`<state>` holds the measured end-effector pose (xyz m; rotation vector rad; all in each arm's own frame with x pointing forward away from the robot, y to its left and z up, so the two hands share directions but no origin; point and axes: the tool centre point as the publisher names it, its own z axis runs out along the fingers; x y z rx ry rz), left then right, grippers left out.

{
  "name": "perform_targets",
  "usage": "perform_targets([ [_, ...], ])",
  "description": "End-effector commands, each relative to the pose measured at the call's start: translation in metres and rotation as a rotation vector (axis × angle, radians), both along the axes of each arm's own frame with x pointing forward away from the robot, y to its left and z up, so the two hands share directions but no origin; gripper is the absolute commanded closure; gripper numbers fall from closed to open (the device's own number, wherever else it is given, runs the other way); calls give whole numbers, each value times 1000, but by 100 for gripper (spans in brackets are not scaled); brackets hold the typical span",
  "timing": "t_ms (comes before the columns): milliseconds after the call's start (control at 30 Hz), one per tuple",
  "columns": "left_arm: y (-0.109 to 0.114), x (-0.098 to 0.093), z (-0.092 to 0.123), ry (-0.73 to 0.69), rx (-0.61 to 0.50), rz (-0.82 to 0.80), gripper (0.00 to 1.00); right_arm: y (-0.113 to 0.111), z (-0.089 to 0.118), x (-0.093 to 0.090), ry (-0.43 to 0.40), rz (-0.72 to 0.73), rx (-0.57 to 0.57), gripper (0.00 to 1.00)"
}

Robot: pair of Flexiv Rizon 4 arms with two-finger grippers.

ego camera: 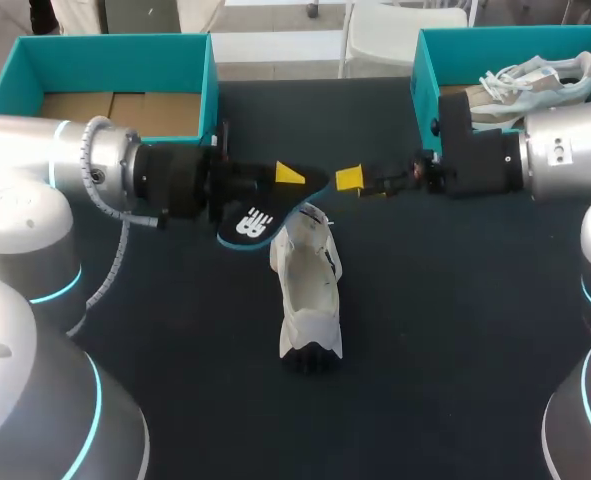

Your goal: Take the shoe out of the shoebox, open the shoe tongue, remove and reinsert the insole, then place the shoe into the shoebox

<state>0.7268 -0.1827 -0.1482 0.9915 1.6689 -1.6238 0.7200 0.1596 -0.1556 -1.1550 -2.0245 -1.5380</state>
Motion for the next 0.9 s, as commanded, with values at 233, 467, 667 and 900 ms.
perform_targets([
  [233, 0, 0, 0, -1, 0, 1, 100, -25, -20, 1, -642, 203, -205, 0],
  [467, 0, 0, 0, -1, 0, 1, 100, -25, -20, 1, -642, 203, -205, 0],
  [667, 0, 0, 0, -1, 0, 1, 100, -25, -20, 1, -642, 203, -205, 0],
  [900, 6, -36, -10, 56, -27, -8, 100, -21, -51, 6, -739, 362, -488, 0],
])
